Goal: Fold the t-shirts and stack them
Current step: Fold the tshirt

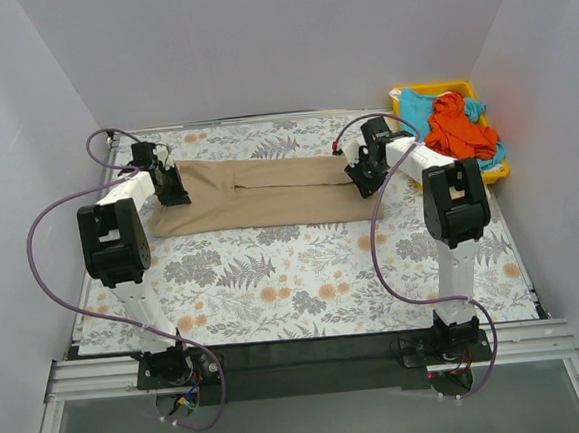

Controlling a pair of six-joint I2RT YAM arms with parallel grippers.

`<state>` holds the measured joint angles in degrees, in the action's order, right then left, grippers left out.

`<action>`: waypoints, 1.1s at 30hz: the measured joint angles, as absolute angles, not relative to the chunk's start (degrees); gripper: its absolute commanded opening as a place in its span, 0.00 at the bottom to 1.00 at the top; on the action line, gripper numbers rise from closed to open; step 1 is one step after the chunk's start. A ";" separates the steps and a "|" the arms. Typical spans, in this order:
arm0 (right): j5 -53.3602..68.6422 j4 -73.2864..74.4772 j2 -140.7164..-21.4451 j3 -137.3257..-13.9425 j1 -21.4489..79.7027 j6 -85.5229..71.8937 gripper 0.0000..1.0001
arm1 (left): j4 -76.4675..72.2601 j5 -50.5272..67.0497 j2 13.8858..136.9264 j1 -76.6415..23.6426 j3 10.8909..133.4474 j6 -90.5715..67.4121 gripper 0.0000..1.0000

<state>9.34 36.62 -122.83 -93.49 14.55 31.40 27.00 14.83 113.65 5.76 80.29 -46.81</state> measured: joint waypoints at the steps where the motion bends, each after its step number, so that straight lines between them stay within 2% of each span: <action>1: 9.34 36.21 -121.27 -91.02 14.76 31.42 0.23 | 26.98 14.28 113.99 5.76 80.29 -46.85 0.03; 8: 9.50 33.54 -107.31 -70.91 21.12 31.75 0.21 | 26.96 13.91 113.30 5.76 78.98 -46.09 0.04; 13: 15.40 40.75 -98.50 -60.84 29.30 32.14 0.22 | 29.17 13.98 110.69 5.76 78.22 -44.51 0.07; 18: 16.67 47.03 -96.38 -64.99 26.28 32.12 0.23 | 31.16 14.11 108.03 5.76 78.22 -43.90 0.07; 24: 14.94 45.54 -102.21 -76.38 22.13 32.08 0.20 | 32.10 13.17 107.92 5.76 77.19 -44.40 0.05; 29: 14.26 44.99 -110.10 -78.54 22.20 31.88 0.19 | 32.40 12.45 111.83 5.69 78.15 -44.75 0.05; 33: 14.96 44.93 -112.44 -78.59 22.26 31.29 0.17 | 33.45 12.56 117.82 5.37 83.85 -44.56 0.05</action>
